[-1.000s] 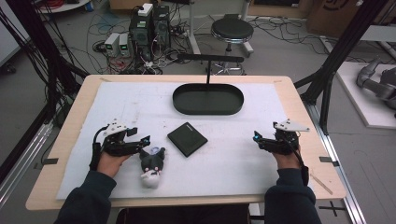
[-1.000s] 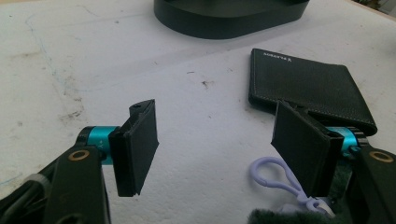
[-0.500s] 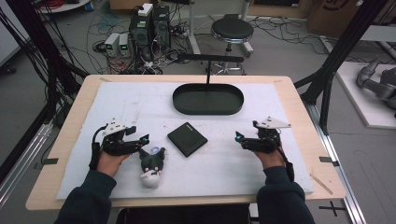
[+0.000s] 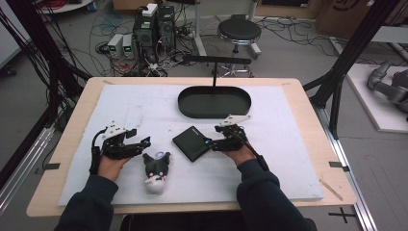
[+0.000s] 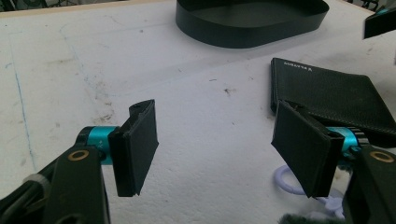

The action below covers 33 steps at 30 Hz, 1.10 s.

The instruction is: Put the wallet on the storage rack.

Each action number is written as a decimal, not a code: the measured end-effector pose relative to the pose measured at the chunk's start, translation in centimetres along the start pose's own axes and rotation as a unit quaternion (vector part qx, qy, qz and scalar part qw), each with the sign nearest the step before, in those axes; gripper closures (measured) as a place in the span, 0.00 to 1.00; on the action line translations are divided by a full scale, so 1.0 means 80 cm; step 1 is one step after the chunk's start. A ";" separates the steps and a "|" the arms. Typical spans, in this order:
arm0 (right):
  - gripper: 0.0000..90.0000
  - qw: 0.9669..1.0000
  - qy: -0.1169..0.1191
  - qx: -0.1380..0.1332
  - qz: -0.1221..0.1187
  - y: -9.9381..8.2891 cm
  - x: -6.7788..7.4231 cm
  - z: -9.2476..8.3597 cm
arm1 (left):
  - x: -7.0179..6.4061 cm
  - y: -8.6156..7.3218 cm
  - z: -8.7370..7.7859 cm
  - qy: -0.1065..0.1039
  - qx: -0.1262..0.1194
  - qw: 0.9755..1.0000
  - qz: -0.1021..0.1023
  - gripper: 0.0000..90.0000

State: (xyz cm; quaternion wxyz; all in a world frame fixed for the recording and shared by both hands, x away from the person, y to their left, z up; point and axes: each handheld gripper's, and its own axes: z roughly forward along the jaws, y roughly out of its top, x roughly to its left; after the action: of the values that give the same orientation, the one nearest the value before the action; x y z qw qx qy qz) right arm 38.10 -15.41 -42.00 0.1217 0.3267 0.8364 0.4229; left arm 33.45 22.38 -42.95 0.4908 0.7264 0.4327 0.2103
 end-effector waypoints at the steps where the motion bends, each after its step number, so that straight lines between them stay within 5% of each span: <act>1: 0.34 1.000 0.004 0.011 -0.002 0.002 0.001 0.009 | 0.000 0.000 0.000 0.000 0.000 1.000 0.000 0.34; 3: 0.34 0.999 0.005 0.028 -0.017 0.003 0.002 0.026 | 0.001 0.000 -0.001 0.001 -0.001 1.000 -0.003 0.34; 5: 0.29 0.998 0.015 0.059 -0.006 -0.003 -0.002 0.046 | 0.003 -0.001 -0.003 0.001 -0.004 1.000 -0.005 0.34; 8: 0.27 0.997 0.034 0.061 0.027 -0.005 -0.011 0.049 | 0.005 -0.001 -0.005 0.005 -0.005 1.000 -0.006 0.34; 11: 0.29 0.997 0.038 0.059 0.014 -0.005 -0.013 0.050 | 0.006 -0.001 -0.005 0.006 -0.007 1.000 -0.007 0.34; 14: 0.51 0.996 0.064 0.061 0.006 -0.004 -0.013 0.048 | 0.006 0.000 -0.005 0.006 -0.009 1.000 -0.006 0.34; 17: 0.53 0.996 0.063 0.067 0.010 -0.002 -0.010 0.046 | 0.006 0.000 -0.005 0.008 -0.010 1.000 -0.008 0.34; 22: 0.79 0.994 0.064 0.066 0.052 -0.001 -0.022 0.043 | 0.007 -0.001 -0.005 0.008 -0.011 1.000 -0.009 0.34; 28: 0.89 0.994 0.072 0.057 0.063 -0.001 -0.030 0.037 | 0.009 -0.001 -0.006 0.010 -0.012 1.000 -0.013 0.34; 33: 0.91 0.997 0.059 0.044 0.035 0.004 -0.024 0.025 | 0.011 -0.001 -0.008 0.011 -0.013 1.000 -0.015 0.34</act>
State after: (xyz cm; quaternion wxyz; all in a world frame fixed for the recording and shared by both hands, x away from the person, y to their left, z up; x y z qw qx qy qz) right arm 40.68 -15.23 -43.10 0.0431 0.3353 0.8483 0.4076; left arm 33.45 23.47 -42.89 0.4985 0.7112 0.4461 0.2159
